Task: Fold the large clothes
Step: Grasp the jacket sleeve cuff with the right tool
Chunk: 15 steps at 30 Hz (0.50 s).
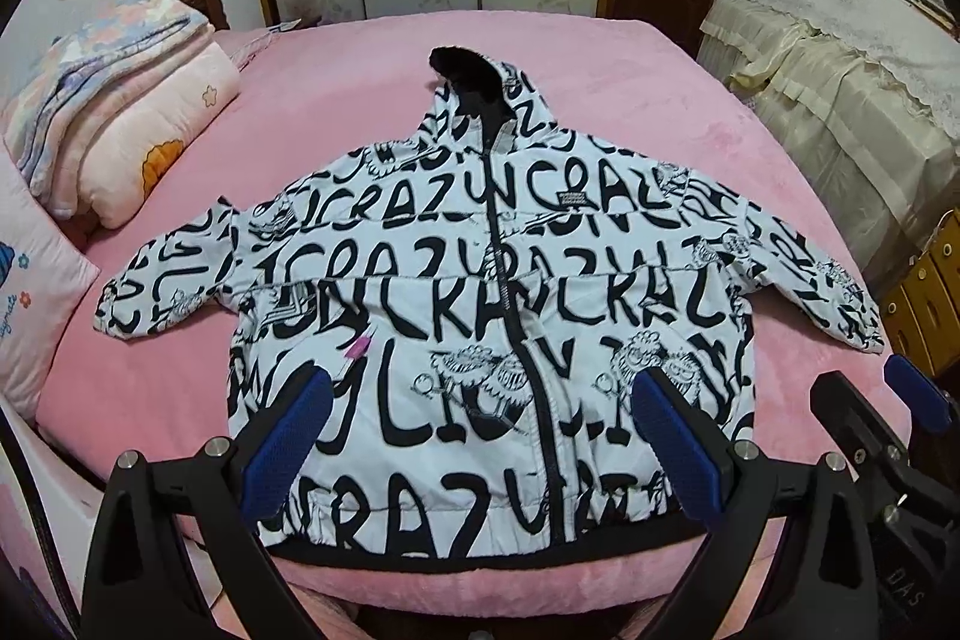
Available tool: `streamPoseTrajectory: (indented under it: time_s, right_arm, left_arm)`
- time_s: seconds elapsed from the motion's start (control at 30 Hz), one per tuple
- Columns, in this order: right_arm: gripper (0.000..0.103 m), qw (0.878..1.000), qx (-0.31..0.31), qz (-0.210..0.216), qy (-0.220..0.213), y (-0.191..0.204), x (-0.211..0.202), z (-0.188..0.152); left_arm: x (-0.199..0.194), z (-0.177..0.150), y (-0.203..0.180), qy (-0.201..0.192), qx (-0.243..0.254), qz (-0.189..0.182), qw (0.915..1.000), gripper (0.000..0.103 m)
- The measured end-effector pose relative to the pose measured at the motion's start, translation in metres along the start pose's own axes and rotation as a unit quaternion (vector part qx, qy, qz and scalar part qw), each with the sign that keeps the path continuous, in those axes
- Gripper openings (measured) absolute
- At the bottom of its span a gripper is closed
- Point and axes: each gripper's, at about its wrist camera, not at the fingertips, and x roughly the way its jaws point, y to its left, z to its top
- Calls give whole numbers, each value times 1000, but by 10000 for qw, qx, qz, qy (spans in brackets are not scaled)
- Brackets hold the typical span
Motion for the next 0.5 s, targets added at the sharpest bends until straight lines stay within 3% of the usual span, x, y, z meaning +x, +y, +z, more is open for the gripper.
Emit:
streamPoseTrajectory:
  time_s: [0.27,0.5]
  right_arm:
    - [87,9994,118,-21,-324,-32,-3,22]
    - [87,9979,296,-117,-557,-68,-7,46]
  left_arm:
    - [-10,28,-29,-359,231,-154,9990,99]
    - [-21,66,-68,-546,736,-525,9944,99]
